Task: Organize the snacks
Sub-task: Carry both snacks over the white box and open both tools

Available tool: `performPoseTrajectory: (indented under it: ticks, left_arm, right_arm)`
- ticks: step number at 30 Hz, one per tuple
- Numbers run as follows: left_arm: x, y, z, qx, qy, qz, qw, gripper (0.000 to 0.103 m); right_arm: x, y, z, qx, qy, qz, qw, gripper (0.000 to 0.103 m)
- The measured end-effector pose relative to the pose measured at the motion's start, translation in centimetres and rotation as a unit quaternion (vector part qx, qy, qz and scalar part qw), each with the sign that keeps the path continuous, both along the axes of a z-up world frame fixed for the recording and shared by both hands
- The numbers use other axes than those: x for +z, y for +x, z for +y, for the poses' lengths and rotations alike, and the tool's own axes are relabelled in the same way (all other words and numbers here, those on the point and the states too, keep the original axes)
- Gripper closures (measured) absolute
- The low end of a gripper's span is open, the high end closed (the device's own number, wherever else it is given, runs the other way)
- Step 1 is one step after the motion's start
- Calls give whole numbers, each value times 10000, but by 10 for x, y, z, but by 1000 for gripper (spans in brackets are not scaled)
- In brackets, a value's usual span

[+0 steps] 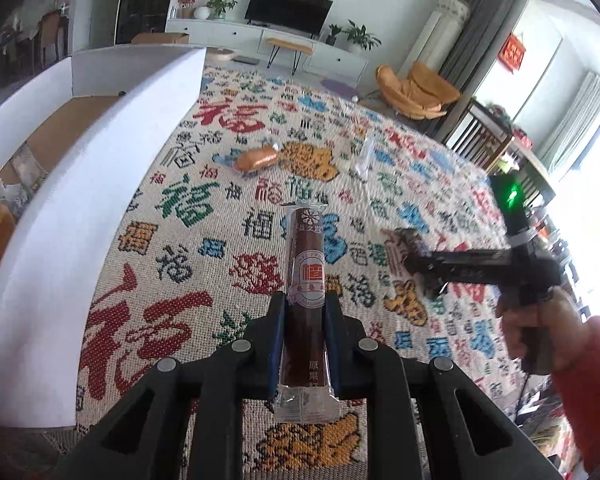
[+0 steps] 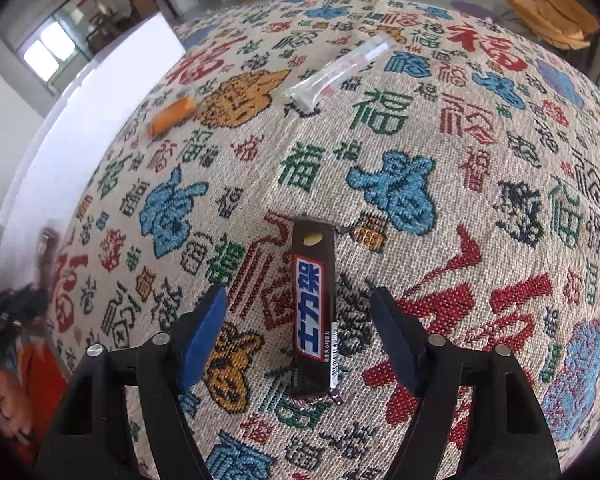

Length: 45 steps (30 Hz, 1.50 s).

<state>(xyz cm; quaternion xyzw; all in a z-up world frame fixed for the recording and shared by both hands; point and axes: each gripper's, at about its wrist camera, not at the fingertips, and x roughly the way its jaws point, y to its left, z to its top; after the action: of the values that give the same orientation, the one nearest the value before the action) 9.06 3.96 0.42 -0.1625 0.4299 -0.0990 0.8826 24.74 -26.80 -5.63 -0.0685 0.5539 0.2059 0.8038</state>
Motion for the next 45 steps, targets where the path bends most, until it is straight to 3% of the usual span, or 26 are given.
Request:
performPoseTrajectory:
  ticks: [2, 7, 12, 15, 18, 20, 22, 23, 26, 29, 33, 37, 40, 45]
  left_arm:
    - [16, -11, 18, 148, -253, -145, 9995, 85]
    - [57, -30, 81, 711, -769, -474, 9934, 85]
    - [84, -28, 151, 1469, -439, -582, 9865, 85]
    - [74, -22, 181, 1784, -145, -365, 9832, 85]
    - [54, -17, 196, 1965, 208, -53, 9803, 84]
    - [36, -14, 203, 2119, 379, 235, 9763, 70]
    - [24, -20, 210, 2304, 457, 377, 9713, 23]
    - [22, -29, 214, 2443, 490, 314, 9680, 19]
    - [21, -45, 217, 2652, 360, 161, 9634, 18]
    - [25, -52, 202, 2584, 41, 36, 9660, 18]
    - [40, -46, 136, 1727, -85, -287, 9845, 15]
    - [42, -33, 50, 630, -40, -499, 9968, 4]
    - [25, -12, -4, 108, 134, -319, 9993, 4]
    - [-17, 32, -64, -36, 961, 99, 9953, 4]
  right_arm:
    - [-1, -4, 8, -4, -457, -205, 9987, 84]
    - [30, -6, 34, 41, 389, -115, 9992, 85]
    - [105, -21, 133, 796, 1540, -263, 9845, 85]
    - [138, -33, 209, 1277, 2076, -209, 9696, 85]
    - [148, -47, 275, 1601, 2408, -87, 9572, 85]
    - [144, -58, 309, 1780, 2444, -115, 9531, 80]
    - [135, -65, 329, 1875, 2330, -142, 9541, 64]
    - [129, -67, 337, 1880, 2226, -147, 9565, 48]
    - [118, -72, 323, 1839, 2182, -297, 9580, 47]
    - [111, -75, 284, 1899, 1793, -744, 9624, 41]
    - [76, -72, 206, 1850, 799, -1368, 9699, 39]
    - [31, -62, 114, 1385, -152, -1520, 9785, 39]
    - [17, -59, 43, 767, -395, -1603, 9833, 39]
    - [6, -65, -32, -76, -240, -1603, 9868, 39]
